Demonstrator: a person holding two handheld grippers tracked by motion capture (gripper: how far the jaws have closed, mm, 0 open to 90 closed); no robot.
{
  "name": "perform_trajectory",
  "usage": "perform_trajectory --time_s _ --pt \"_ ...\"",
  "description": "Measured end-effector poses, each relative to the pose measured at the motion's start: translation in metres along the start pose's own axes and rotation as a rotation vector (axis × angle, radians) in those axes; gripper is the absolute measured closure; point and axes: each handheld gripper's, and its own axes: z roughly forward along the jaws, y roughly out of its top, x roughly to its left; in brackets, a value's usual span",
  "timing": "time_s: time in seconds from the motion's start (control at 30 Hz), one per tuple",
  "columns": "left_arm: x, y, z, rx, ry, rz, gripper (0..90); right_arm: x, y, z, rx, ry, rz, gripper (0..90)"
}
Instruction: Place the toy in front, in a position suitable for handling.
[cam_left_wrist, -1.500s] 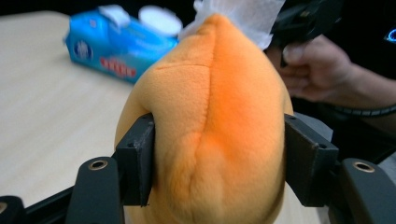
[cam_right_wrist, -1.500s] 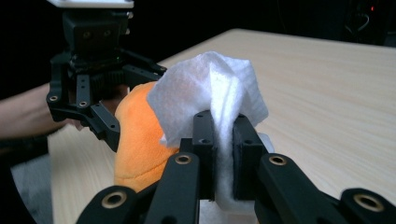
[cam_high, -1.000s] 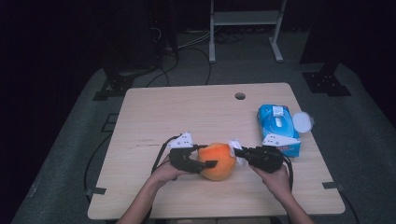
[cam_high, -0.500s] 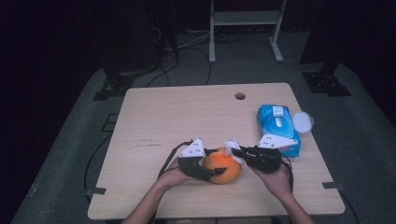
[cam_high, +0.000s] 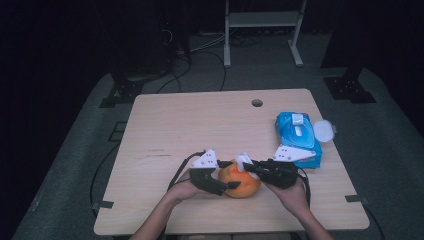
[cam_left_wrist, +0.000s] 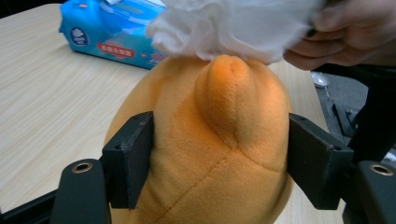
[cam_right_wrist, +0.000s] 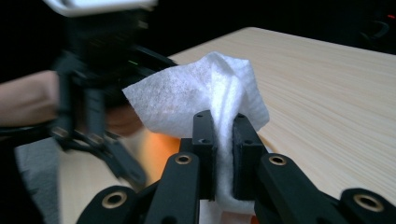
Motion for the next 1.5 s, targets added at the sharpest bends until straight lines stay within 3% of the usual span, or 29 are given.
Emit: perform_trajectory --time_s 0.1,0.17,0.37,0.43,0.5,0.57,0.63,0.73,0.83,1.0,1.07,1.23,1.33,1.5 --pt "-0.003 -0.001 0.002 -0.002 -0.015 0.012 28.8 0.011 0.004 0.006 0.006 0.02 -0.042 81.5" --pt "-0.003 -0.001 0.002 -0.007 -0.012 0.007 29.3 0.01 0.005 0.006 0.015 0.012 -0.055 81.5" --pt "-0.001 -0.002 0.001 -0.017 0.004 0.008 30.1 -0.017 -0.006 -0.006 0.04 -0.07 -0.004 81.5" --pt "0.0 -0.002 0.002 -0.02 0.003 0.002 30.1 -0.023 -0.009 -0.01 0.042 -0.066 0.03 81.5" --pt "-0.002 -0.001 0.003 -0.019 0.005 0.008 29.8 -0.021 -0.008 -0.01 0.039 -0.053 0.039 81.4" --pt "-0.004 -0.001 0.005 -0.013 0.005 0.014 29.6 -0.013 -0.005 -0.006 0.02 0.0 0.047 81.3" --pt "-0.008 0.0 0.007 -0.004 0.002 0.044 29.6 -0.003 0.0 -0.001 0.017 0.026 0.023 81.3" --pt "-0.012 0.001 0.008 0.005 -0.003 0.062 29.6 0.002 0.003 0.003 0.032 0.016 -0.011 81.4" --pt "-0.011 0.0 0.008 0.007 -0.006 0.058 29.7 -0.01 -0.002 0.002 0.038 0.001 0.018 81.4" --pt "-0.006 -0.002 0.003 -0.005 -0.003 0.032 29.5 -0.029 -0.01 -0.008 0.081 -0.061 0.054 81.4" --pt "-0.006 -0.002 0.004 -0.005 -0.007 0.037 29.4 -0.032 -0.012 -0.01 0.077 -0.054 0.085 81.5" --pt "-0.011 0.0 0.009 0.008 -0.009 0.065 28.6 -0.013 -0.005 -0.002 0.051 -0.014 0.044 81.4" --pt "-0.009 0.0 0.007 0.003 0.011 0.053 29.4 -0.012 -0.003 -0.001 0.049 -0.016 0.032 81.5" --pt "0.0 -0.001 0.0 -0.01 0.038 0.008 30.3 -0.029 -0.009 -0.008 0.065 -0.068 0.055 81.6"
